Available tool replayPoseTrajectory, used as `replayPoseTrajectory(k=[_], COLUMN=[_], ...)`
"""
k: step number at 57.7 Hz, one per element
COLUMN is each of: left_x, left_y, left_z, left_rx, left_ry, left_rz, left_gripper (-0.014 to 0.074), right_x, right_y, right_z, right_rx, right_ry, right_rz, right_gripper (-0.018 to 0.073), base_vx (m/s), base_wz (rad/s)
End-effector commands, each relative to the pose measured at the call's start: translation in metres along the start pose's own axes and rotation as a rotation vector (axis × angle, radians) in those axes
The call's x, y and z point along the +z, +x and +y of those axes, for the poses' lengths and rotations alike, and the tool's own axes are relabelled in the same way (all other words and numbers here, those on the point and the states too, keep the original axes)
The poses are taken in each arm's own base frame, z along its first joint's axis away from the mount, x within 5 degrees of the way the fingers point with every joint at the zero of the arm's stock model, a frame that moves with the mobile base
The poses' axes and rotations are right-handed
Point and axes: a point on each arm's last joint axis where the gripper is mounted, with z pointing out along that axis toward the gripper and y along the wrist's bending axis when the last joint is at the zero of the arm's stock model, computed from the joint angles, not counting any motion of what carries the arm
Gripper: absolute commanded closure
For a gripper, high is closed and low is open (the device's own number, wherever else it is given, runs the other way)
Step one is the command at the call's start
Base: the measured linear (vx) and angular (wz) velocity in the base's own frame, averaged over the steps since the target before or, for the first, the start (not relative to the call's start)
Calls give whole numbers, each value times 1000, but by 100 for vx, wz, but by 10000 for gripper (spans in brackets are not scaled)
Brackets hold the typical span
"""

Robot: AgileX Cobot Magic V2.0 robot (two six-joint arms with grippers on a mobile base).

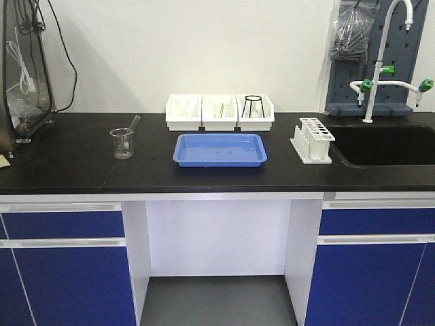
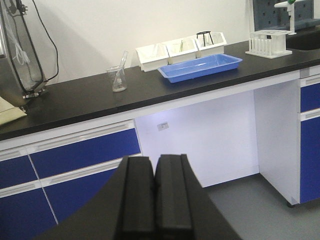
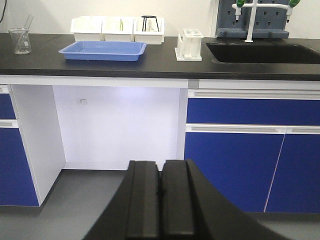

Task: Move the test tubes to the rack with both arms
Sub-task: 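Drive the base forward up to the bench facing the white bins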

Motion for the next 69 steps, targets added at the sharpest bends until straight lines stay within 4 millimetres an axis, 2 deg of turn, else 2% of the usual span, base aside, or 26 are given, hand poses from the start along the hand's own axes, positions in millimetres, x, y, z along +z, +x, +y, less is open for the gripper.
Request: replayPoseTrajectory(k=[1,69], left_x=[0,0], left_y=[1,1], left_z=[1,1], left_rx=[-8,-8], left_ry=[-21,-21], left_rz=[-71,-71], left_gripper=[617,617], right_x=[0,0], right_y=[-4,-4], right_z=[0,0], right_rx=[-9,-9], right_ry=[6,6], right_rz=[-74,-74], right_gripper=[566,566], base_vx=[0,5], base_wz=[0,-3])
